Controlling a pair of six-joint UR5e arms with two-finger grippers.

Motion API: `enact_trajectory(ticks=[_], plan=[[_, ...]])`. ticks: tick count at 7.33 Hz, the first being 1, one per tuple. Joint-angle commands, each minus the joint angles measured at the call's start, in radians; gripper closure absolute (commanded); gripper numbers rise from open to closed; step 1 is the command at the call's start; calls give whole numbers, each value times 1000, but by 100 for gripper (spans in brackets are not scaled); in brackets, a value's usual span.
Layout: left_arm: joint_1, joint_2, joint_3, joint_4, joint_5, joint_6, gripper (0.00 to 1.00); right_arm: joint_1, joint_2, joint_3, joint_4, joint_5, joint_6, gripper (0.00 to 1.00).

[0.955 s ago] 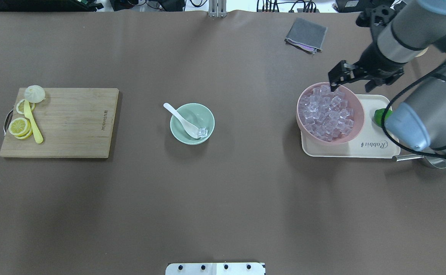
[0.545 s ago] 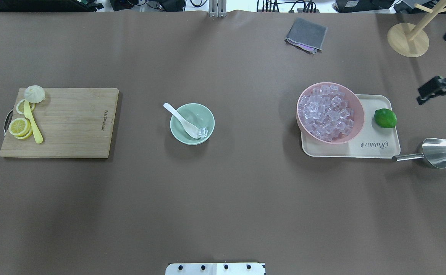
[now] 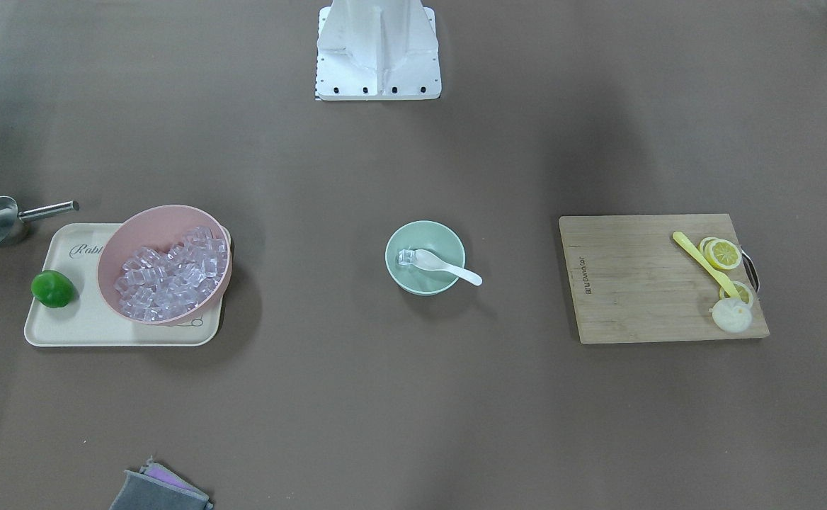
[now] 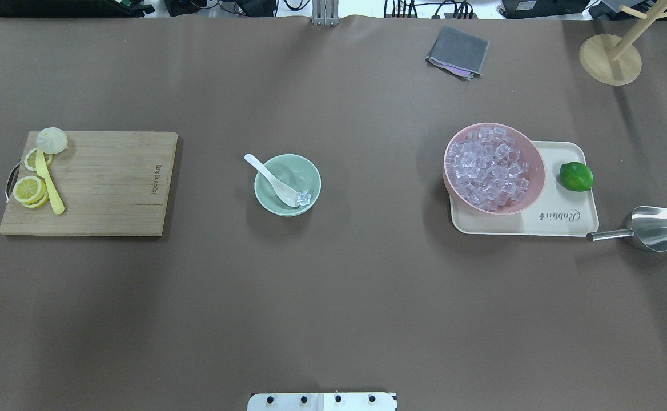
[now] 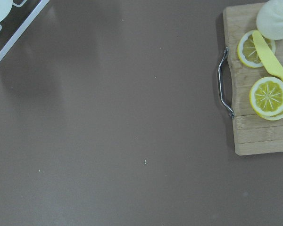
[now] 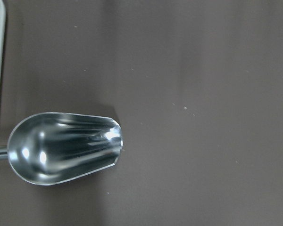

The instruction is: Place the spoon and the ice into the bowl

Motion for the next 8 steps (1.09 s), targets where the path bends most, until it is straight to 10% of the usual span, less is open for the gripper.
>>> enact_trajectory(ticks=[1,8], plan=[[0,4,-44,-3,0,1,1,67,-58,22,3,3,-14,0],[0,21,-35,-4,-1,1,1,66,-55,33,4,2,-78,0]])
